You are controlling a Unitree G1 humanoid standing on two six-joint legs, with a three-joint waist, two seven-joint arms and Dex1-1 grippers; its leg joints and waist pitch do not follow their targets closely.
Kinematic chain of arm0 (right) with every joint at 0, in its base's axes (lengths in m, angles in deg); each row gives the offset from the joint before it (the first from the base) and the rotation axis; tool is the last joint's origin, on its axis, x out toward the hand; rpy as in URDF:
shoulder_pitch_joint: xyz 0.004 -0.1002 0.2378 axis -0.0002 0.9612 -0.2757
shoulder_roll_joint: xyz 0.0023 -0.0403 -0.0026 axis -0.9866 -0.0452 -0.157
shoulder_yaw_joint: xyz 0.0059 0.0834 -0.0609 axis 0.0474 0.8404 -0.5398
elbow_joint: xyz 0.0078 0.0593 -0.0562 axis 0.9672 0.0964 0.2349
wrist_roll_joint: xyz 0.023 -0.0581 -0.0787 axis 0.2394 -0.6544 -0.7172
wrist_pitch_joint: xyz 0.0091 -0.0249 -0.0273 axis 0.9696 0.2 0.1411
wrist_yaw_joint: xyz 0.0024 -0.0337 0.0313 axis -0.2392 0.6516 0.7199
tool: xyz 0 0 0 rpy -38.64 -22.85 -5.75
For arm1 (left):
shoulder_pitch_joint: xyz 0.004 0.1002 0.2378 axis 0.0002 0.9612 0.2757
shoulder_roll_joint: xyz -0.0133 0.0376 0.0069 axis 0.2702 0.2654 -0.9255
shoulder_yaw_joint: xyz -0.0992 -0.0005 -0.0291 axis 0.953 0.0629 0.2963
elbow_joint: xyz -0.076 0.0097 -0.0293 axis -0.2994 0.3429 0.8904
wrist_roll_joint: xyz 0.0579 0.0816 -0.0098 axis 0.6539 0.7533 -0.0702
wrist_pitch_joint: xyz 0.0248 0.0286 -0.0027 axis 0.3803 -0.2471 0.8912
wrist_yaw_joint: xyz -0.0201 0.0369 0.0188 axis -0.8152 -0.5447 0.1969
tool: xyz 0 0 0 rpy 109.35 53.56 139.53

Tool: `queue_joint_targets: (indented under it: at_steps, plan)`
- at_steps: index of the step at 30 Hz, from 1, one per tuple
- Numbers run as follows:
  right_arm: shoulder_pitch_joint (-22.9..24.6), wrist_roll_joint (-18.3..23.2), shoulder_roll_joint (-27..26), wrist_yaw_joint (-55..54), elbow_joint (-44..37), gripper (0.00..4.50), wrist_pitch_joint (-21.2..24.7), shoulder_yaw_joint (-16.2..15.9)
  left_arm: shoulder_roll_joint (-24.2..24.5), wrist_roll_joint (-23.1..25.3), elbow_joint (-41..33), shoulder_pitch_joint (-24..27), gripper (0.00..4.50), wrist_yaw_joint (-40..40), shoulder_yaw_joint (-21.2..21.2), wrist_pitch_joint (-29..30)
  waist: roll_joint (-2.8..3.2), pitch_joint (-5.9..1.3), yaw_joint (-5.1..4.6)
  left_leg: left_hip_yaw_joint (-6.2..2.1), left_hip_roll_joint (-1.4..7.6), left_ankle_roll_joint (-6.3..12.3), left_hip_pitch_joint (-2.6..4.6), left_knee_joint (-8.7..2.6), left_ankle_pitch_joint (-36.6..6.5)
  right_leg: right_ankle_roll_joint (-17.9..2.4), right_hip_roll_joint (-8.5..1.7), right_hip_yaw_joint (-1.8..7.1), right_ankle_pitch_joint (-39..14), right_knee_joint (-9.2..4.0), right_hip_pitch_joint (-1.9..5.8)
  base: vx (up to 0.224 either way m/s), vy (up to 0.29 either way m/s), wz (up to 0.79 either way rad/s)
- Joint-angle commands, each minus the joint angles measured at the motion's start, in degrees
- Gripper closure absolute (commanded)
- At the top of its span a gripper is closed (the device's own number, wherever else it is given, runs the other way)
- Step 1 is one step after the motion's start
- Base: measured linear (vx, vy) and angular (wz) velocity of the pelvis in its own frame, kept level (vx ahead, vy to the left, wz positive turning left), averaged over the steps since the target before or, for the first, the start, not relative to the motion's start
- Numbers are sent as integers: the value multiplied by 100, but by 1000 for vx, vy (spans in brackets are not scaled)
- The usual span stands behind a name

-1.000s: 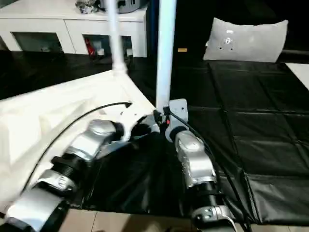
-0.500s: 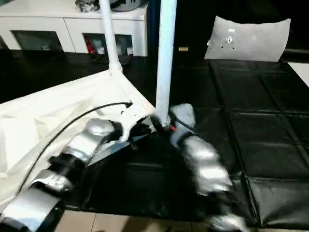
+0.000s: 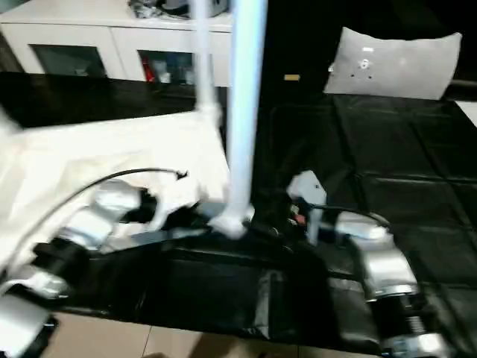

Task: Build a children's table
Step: Rotate leg to tighten

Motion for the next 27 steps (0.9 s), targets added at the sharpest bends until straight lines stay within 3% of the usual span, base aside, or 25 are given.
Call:
queue_joint_targets:
  at_steps: [1,5,8,21,27]
  plan:
    - [-165,109,38,270,-6,71,67,-96,3,56,-60,102,450,466,-352,-151,-72,-324,20,-15,229,593,-29,-391,-1052,-1157,-343,279,-1855,-387,334,0,0,0]
    - [-319,144,2,566,142,116,170,-253,71,-56,-170,120,450,857,-436,-207,-79,-336,84,-4,245,556,-14,-383,-930,-1235,-356,291,-1688,-355,324,0,0,0]
    - [-459,206,-27,847,267,139,317,-381,116,-13,-191,113,450,1053,-552,-346,-110,-332,151,5,239,536,-5,-381,-885,-1183,-358,291,-1792,-358,315,0,0,0]
    - [-580,257,-47,1158,408,251,731,-567,141,-61,-345,168,450,1304,-597,-342,-153,-345,181,-2,240,427,-17,-386,-850,-1090,-364,289,-1866,-351,328,0,0,0]
    - [-556,269,-67,1157,367,257,860,-632,149,-72,-426,219,450,1318,-583,-268,-160,-350,182,0,236,425,-19,-379,-778,-1097,-362,291,-1794,-337,331,0,0,0]
